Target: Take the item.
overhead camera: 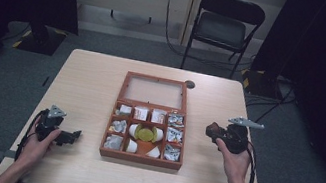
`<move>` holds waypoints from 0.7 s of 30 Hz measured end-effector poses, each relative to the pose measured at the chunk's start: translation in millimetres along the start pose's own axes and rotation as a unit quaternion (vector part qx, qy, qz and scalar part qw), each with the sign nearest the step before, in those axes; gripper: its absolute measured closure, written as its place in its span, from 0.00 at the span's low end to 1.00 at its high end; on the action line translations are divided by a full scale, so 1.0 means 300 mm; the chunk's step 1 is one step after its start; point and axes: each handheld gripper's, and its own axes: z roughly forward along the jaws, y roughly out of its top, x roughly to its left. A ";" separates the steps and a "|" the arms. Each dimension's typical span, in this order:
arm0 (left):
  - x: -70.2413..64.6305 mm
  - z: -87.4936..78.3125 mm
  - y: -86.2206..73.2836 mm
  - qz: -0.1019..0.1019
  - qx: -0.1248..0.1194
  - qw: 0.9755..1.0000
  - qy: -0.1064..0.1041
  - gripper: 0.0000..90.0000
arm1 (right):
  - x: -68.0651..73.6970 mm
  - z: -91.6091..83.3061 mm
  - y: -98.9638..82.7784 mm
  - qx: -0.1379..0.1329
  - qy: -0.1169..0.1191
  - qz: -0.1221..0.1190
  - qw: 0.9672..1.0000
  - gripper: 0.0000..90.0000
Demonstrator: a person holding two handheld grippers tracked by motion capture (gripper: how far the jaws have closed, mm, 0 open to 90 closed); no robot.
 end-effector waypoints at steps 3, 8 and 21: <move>0.000 0.000 0.000 0.000 0.000 1.000 0.000 0.00 | 0.001 0.012 -0.005 0.005 0.000 -0.001 1.000 0.61; 0.000 0.000 0.000 0.000 0.000 1.000 0.001 0.00 | -0.010 0.050 -0.029 0.023 -0.002 0.002 1.000 0.61; 0.000 0.000 0.000 0.000 0.000 1.000 0.000 0.00 | 0.001 0.109 -0.047 0.048 -0.004 -0.004 0.999 0.61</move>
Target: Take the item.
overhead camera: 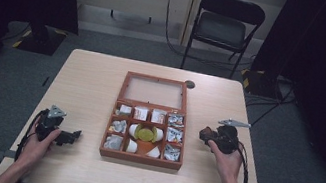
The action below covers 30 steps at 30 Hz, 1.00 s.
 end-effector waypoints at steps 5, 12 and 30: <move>0.000 0.000 0.000 0.000 0.000 1.000 0.000 0.00 | -0.005 0.036 -0.018 0.016 -0.001 0.000 1.000 0.61; 0.000 0.000 0.000 0.000 0.000 1.000 0.001 0.00 | -0.009 0.062 -0.033 0.026 -0.009 -0.004 1.000 0.61; 0.000 0.000 0.000 0.000 0.000 1.000 0.001 0.00 | -0.002 0.077 -0.039 0.018 0.009 0.006 1.000 0.35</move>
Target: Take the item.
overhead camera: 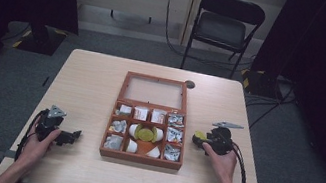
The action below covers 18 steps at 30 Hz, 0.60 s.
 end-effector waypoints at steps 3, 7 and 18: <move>0.000 0.000 0.000 0.000 0.000 1.000 -0.001 0.00 | 0.004 -0.013 0.004 -0.011 0.005 0.002 1.000 0.34; 0.000 0.000 0.000 0.000 0.000 1.000 0.000 0.00 | 0.004 -0.022 0.007 -0.018 0.007 0.003 1.000 0.32; 0.000 0.000 0.000 0.000 0.000 1.000 0.000 0.00 | 0.029 -0.092 0.018 -0.044 0.011 0.020 0.999 0.26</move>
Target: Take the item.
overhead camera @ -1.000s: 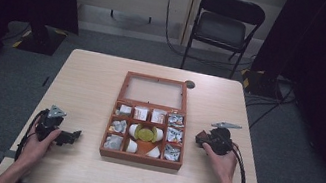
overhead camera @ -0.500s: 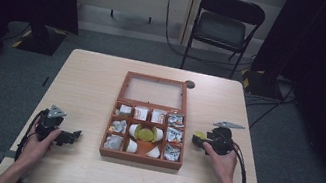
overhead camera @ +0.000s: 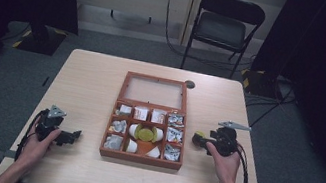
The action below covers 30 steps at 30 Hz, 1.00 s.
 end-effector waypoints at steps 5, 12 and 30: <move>0.000 0.000 0.000 0.000 0.000 1.000 0.000 0.00 | 0.007 -0.037 -0.008 -0.007 -0.006 0.000 1.000 0.23; 0.000 0.000 0.000 0.000 0.000 1.000 0.000 0.00 | 0.000 -0.106 -0.060 -0.012 -0.014 0.001 1.000 0.18; 0.000 0.000 0.000 0.000 0.000 1.000 0.000 0.00 | -0.023 -0.217 -0.236 0.004 -0.059 0.004 0.998 0.18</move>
